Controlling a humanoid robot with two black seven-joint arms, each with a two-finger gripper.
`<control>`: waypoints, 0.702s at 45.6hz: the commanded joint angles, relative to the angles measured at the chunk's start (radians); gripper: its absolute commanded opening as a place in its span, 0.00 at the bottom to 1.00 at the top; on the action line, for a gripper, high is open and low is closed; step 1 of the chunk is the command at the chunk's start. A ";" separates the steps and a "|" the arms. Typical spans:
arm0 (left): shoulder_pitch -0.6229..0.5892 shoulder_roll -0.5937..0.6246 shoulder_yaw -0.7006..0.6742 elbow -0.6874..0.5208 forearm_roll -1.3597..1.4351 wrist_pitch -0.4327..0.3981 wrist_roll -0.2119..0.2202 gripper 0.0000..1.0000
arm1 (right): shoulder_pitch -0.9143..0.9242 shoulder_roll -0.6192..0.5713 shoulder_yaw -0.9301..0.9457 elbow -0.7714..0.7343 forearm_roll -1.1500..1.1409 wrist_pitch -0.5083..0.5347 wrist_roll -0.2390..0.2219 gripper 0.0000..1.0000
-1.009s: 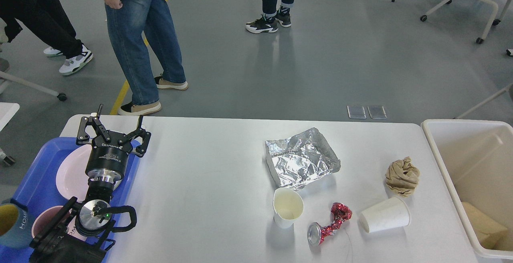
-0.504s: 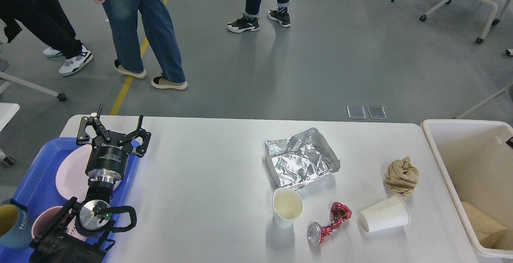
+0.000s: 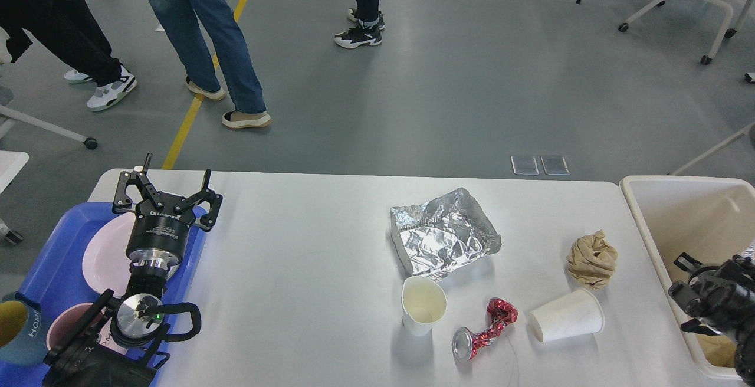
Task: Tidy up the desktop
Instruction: 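Lower the right gripper into the bin and release the packet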
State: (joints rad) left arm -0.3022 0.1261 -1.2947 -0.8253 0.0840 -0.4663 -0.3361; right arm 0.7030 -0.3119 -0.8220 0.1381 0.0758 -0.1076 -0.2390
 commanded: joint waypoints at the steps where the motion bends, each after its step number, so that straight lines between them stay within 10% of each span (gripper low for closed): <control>1: 0.000 0.000 0.000 0.000 0.000 0.000 -0.001 0.96 | -0.011 0.007 0.000 -0.005 -0.001 -0.003 -0.002 0.00; 13: 0.000 0.001 0.000 0.000 0.000 0.000 0.000 0.96 | -0.014 0.008 0.003 -0.005 -0.001 -0.024 -0.005 0.02; 18: 0.000 0.000 0.000 0.000 -0.001 0.000 0.000 0.96 | -0.014 0.007 0.014 -0.005 -0.001 -0.108 -0.003 0.98; 32: 0.000 0.000 0.000 0.000 0.000 0.000 0.000 0.96 | -0.011 0.001 0.018 0.003 0.001 -0.132 0.000 1.00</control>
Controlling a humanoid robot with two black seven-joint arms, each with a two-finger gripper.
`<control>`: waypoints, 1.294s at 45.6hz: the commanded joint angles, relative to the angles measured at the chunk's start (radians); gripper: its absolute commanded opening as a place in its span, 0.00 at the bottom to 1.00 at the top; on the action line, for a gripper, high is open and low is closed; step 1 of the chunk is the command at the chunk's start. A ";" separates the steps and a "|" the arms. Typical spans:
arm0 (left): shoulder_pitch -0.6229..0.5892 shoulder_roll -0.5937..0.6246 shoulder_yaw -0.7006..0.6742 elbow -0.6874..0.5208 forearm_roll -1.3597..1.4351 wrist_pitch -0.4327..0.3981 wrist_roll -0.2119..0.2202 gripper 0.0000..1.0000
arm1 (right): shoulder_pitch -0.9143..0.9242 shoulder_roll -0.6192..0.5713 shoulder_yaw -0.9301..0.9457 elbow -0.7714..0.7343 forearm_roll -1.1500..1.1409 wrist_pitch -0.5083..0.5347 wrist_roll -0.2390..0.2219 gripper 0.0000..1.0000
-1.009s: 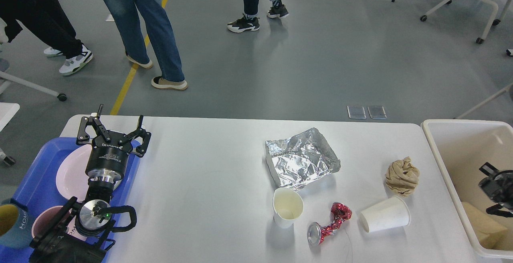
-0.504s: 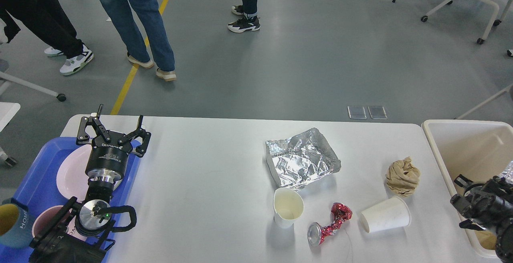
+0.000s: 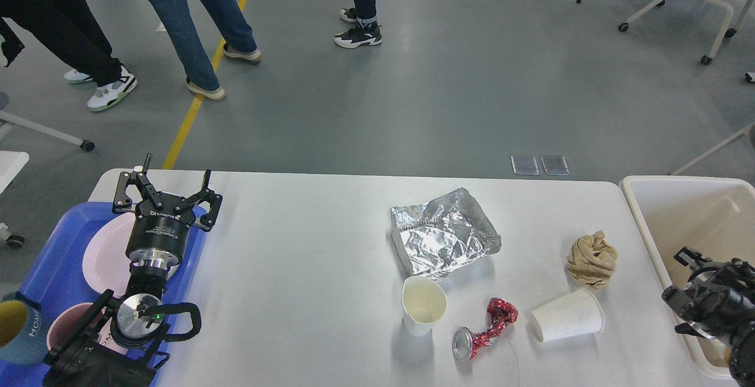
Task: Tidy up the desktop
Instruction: 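Lower the right gripper into the bin and release the packet, then raise the right gripper out of the bin toward the foil tray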
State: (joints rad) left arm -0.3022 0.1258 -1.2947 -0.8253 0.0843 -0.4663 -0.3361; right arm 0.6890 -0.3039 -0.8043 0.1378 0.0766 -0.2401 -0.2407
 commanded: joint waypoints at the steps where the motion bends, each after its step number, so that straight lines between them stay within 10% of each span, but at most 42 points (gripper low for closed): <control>1: 0.000 0.000 0.000 0.000 0.000 0.000 0.000 0.96 | 0.004 -0.011 0.000 0.006 0.000 0.001 0.001 1.00; 13: 0.000 0.002 0.000 0.000 0.000 0.000 0.000 0.96 | 0.046 -0.043 -0.013 0.039 0.002 0.033 0.001 1.00; 26: 0.000 0.000 0.000 0.000 -0.001 0.000 0.000 0.96 | 0.450 -0.132 -0.252 0.439 -0.009 0.200 -0.008 1.00; 50: 0.000 0.000 0.000 0.000 -0.001 0.000 0.000 0.96 | 1.306 -0.014 -0.546 0.848 -0.001 0.910 -0.009 1.00; 59: 0.000 0.000 0.000 0.000 -0.001 0.000 -0.001 0.96 | 1.640 0.060 -0.564 1.136 -0.003 0.979 -0.011 1.00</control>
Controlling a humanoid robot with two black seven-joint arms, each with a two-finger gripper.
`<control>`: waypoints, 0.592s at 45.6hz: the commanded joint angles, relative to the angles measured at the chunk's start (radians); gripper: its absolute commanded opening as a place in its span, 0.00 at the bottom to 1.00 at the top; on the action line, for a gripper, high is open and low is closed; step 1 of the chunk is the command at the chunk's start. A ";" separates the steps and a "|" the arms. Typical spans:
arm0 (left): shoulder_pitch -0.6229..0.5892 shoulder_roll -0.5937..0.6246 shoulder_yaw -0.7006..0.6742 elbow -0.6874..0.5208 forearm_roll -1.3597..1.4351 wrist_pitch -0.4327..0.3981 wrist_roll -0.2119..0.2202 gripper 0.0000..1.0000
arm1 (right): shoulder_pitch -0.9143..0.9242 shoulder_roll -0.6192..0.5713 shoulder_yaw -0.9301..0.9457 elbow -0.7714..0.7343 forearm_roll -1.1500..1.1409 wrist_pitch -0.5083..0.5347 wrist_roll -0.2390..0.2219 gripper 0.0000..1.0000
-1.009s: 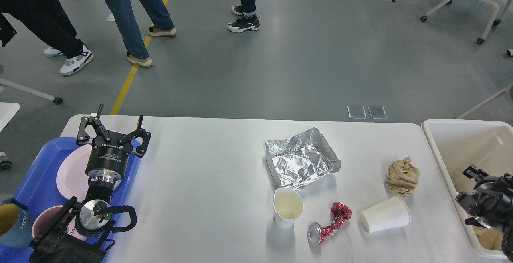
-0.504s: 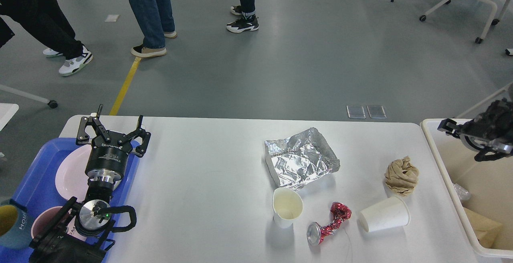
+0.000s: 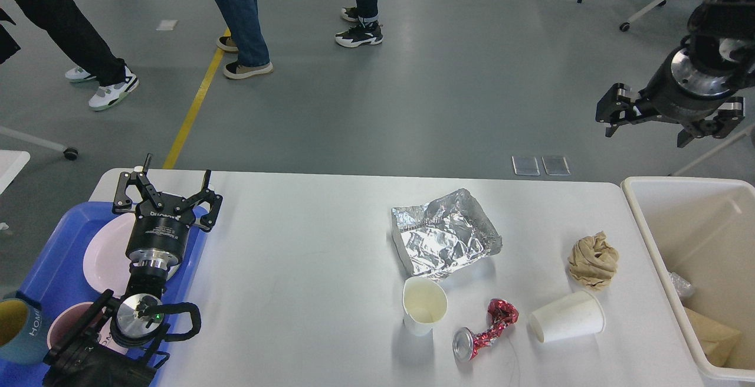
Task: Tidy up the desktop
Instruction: 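Raise the right gripper out of the bin toward the foil tray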
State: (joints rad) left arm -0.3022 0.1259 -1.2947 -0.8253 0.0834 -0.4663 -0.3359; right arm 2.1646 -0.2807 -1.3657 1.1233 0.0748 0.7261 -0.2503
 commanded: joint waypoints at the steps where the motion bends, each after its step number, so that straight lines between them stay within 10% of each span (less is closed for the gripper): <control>1: 0.000 0.000 0.000 0.000 -0.001 0.000 0.000 0.96 | 0.191 0.040 0.005 0.180 -0.001 0.013 -0.001 1.00; 27: 0.000 0.000 0.000 0.000 -0.001 0.000 0.000 0.96 | 0.405 0.046 0.131 0.509 0.003 -0.004 0.000 1.00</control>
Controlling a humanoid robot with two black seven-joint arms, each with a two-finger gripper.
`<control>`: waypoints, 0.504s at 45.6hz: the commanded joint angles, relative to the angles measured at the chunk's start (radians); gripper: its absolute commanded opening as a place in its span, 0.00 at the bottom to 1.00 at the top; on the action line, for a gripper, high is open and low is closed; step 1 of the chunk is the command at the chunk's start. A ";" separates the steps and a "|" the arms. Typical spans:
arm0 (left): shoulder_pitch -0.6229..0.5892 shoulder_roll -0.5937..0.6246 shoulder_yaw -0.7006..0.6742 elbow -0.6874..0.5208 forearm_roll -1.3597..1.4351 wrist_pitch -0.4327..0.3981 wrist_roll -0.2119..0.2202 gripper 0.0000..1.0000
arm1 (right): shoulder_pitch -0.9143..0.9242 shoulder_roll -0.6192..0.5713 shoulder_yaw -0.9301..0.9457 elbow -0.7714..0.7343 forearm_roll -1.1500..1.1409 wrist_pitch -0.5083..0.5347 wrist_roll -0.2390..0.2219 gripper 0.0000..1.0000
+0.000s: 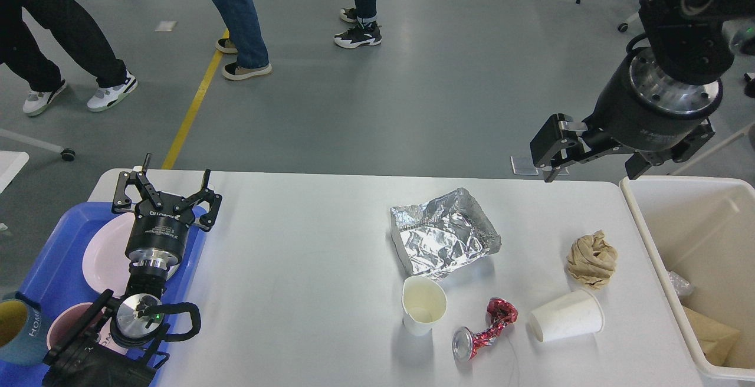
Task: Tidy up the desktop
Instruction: 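Raise the right gripper out of the bin toward the foil tray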
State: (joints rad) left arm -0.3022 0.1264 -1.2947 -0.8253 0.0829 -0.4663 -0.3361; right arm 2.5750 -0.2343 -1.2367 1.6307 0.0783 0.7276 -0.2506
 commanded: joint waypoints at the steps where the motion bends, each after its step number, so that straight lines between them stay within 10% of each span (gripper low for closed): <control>1: 0.000 0.001 0.000 0.000 0.000 0.000 0.000 0.96 | -0.006 0.000 0.002 0.001 0.000 -0.007 0.001 1.00; 23: 0.000 -0.001 0.000 0.000 0.000 0.000 0.000 0.96 | -0.134 0.013 0.006 -0.063 0.005 -0.023 0.002 1.00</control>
State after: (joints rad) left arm -0.3022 0.1259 -1.2947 -0.8253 0.0839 -0.4663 -0.3359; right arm 2.5107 -0.2300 -1.2321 1.6103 0.0790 0.7149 -0.2490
